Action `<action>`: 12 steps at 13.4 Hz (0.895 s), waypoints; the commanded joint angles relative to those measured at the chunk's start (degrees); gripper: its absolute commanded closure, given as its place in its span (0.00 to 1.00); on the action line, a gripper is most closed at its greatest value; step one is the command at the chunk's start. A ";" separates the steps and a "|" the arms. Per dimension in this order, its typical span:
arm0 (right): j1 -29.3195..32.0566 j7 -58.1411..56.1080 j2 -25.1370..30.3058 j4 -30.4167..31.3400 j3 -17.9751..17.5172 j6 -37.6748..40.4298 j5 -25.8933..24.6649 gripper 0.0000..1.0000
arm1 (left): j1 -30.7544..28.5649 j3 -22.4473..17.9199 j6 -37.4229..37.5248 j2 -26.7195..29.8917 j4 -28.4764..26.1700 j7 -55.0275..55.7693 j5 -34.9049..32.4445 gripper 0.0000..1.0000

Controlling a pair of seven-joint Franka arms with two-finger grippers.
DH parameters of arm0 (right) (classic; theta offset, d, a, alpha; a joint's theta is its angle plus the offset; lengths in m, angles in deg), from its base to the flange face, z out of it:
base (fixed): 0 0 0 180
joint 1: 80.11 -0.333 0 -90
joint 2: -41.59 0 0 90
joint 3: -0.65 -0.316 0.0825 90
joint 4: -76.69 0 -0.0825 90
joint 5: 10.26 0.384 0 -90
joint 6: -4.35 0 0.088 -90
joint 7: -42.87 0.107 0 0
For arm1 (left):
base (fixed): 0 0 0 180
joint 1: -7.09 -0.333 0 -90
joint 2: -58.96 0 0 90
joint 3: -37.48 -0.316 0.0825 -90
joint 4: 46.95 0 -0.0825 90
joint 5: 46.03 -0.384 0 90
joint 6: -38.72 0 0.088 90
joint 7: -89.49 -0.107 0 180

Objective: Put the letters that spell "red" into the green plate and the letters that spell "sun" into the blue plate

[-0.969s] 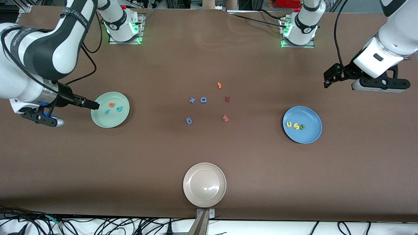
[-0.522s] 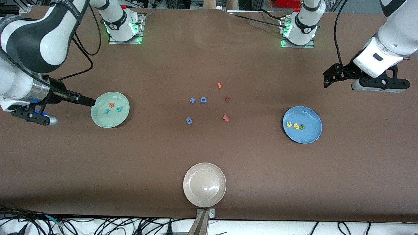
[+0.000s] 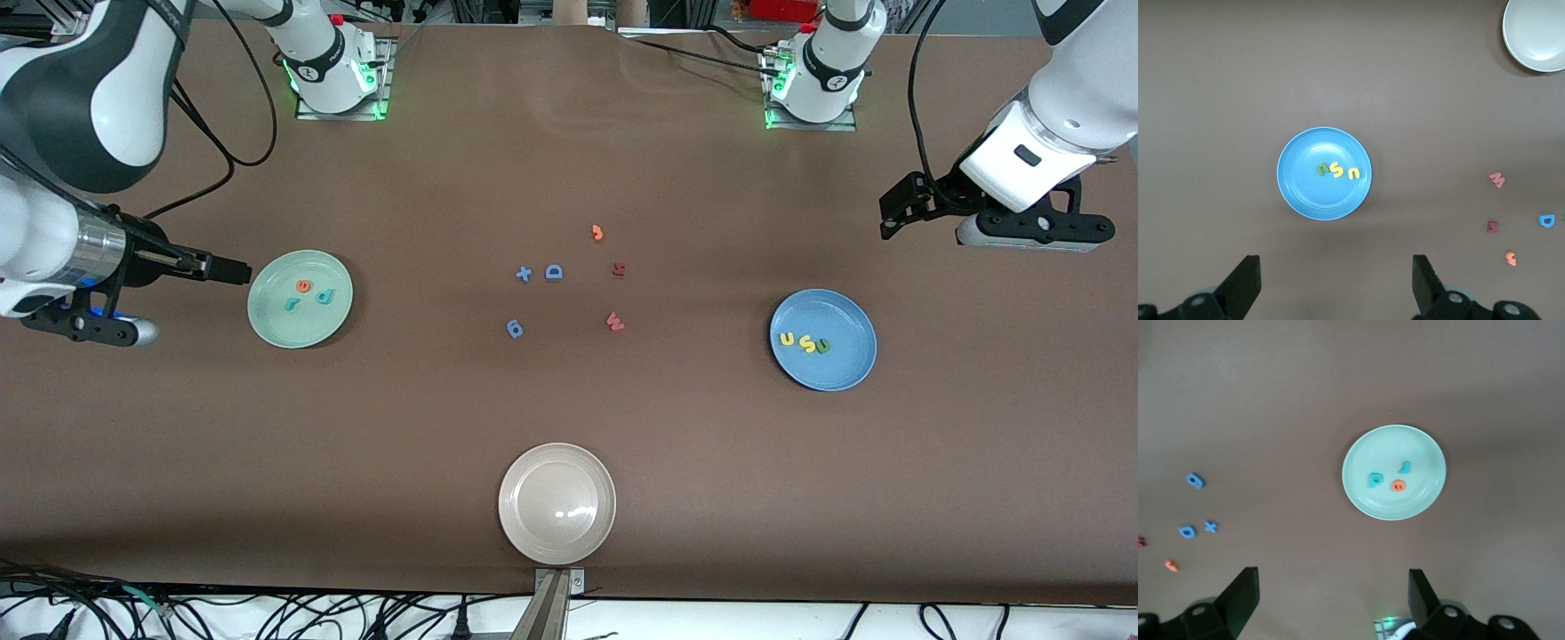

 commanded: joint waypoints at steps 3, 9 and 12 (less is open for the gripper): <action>15.59 2.53 8.42 -1.26 -24.78 -1.74 -14.62 0.01 | -0.05 0.19 1.40 -0.95 1.89 0.32 0.28 0.00; 35.80 3.07 17.91 8.03 -48.42 -11.05 -21.50 0.01 | -0.05 0.10 1.48 -0.95 1.98 0.32 0.28 0.00; 40.75 3.15 21.00 12.53 -54.35 -15.53 -25.55 0.01 | -0.05 0.19 1.48 -0.95 1.89 0.32 0.28 0.00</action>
